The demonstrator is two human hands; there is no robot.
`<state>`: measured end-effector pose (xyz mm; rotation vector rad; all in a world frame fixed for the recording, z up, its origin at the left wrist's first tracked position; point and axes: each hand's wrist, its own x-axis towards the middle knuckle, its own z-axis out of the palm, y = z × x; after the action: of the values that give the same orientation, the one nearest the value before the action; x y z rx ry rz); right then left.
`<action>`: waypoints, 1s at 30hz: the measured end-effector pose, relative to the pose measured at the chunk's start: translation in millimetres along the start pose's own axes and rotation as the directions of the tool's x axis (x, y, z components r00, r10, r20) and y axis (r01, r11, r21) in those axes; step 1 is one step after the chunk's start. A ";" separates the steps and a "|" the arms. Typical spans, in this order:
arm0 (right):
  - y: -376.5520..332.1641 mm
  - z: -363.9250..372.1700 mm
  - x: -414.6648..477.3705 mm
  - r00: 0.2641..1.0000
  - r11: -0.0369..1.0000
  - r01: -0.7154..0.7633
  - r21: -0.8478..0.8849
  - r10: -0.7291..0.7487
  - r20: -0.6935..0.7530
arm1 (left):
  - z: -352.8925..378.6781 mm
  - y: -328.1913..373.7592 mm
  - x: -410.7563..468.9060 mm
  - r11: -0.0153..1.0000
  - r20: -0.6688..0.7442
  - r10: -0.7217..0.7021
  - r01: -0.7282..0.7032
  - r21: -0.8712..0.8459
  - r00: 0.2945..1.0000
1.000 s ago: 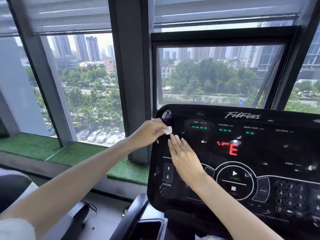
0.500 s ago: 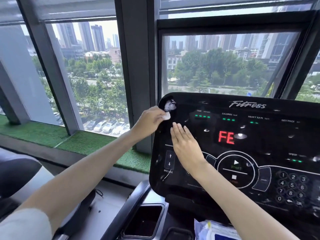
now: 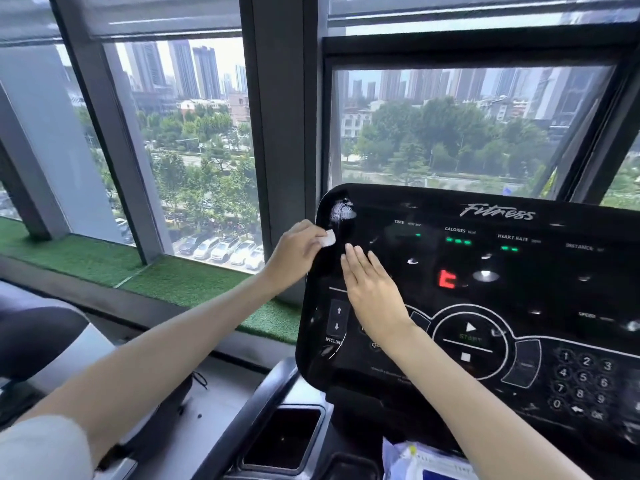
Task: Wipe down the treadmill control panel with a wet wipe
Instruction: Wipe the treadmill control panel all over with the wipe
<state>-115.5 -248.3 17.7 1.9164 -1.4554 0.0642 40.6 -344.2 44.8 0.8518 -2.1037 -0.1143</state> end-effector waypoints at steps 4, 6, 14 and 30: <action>0.8 -1.0 1.0 1.000 1.000 -0.015 0.000 0.015 -0.002 | 11.0 -9.9 -53.6 0.963 0.363 0.233 -0.265 0.042 0.902; 1.9 -2.2 1.9 1.000 1.000 -0.017 0.004 0.017 0.006 | 7.3 -7.1 -38.6 0.971 0.338 0.209 -0.235 0.038 0.918; 0.5 3.4 1.9 0.999 0.999 -0.047 0.010 0.047 0.011 | 17.8 -0.5 -48.2 0.980 0.189 0.192 -0.199 0.020 0.963; 0.9 1.8 0.5 0.997 0.998 -0.058 -0.016 0.059 0.040 | 12.3 0.8 -36.8 0.997 0.104 -0.037 0.043 -0.060 0.994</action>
<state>-116.8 -249.8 17.0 1.8733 -1.5350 0.0412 46.4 -323.7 12.4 0.8672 -2.1677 -0.2484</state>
